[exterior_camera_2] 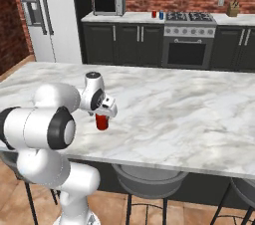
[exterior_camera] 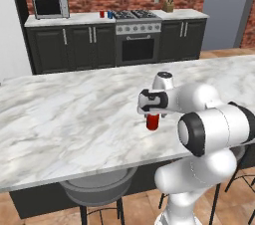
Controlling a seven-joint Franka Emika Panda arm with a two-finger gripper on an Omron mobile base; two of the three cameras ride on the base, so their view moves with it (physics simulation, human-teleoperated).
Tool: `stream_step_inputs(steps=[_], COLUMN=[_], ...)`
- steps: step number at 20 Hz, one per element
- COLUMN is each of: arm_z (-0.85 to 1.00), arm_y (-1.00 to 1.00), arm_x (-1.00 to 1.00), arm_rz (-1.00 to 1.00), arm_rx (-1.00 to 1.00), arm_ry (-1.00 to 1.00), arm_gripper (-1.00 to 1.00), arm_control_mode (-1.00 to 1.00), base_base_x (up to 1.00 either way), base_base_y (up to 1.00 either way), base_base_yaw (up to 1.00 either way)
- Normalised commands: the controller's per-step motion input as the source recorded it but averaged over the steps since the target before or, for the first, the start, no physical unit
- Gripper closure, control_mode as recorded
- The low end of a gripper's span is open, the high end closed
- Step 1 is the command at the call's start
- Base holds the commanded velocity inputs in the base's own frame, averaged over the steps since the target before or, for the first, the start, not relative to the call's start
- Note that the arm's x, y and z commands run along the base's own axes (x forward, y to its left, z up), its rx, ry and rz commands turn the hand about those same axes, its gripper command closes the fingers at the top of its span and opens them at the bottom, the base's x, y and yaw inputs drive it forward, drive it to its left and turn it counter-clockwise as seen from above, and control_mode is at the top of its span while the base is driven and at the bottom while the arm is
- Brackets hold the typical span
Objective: Four empty soda cans are scattered around the kitchen. Gather all the cans and cluster them next to the stove for recycling.
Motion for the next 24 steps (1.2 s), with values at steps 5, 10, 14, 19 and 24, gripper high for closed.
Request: stream_step_inputs(steps=[5, 10, 14, 19, 24], arm_z=[-0.07, -0.18, -0.1, 0.06, 0.44], arm_y=[0.0, 0.0, 0.0, 0.0, 0.05], arm_x=[0.22, 0.12, 0.0, -0.06, -0.56], arm_rz=[0.0, 0.0, 0.0, 0.0, 0.0], arm_rx=[0.0, 0.0, 0.0, 0.0, 0.03], arm_ry=[0.0, 0.0, 0.0, 0.0, 0.0], arm_gripper=[-1.0, 1.0, 1.0, 1.0, 1.0], arm_control_mode=[-1.0, -1.0, -1.0, -1.0, -1.0], base_base_x=[0.0, 0.0, 0.0, 0.0, 0.0], base_base_y=[0.0, 0.0, 0.0, 0.0, 0.0], base_base_yaw=[0.0, 0.0, 0.0, 0.0, 0.0])
